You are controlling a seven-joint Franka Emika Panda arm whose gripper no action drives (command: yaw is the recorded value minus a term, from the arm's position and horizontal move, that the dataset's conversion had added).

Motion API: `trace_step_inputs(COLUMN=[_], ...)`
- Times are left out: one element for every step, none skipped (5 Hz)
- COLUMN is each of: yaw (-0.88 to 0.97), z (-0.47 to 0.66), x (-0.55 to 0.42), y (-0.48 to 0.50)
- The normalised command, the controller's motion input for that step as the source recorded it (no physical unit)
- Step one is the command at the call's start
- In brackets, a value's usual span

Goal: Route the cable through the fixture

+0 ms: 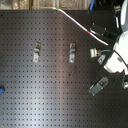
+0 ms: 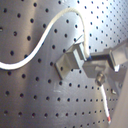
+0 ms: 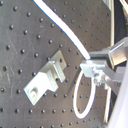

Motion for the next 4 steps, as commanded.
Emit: trace_step_inputs(yaw=[-0.03,0.09,0.15,0.23], z=[0.29,0.2,0.04,0.01], x=[-0.423,-0.624,-0.48,-0.354], y=[-0.185,-0.149,-0.017,0.1])
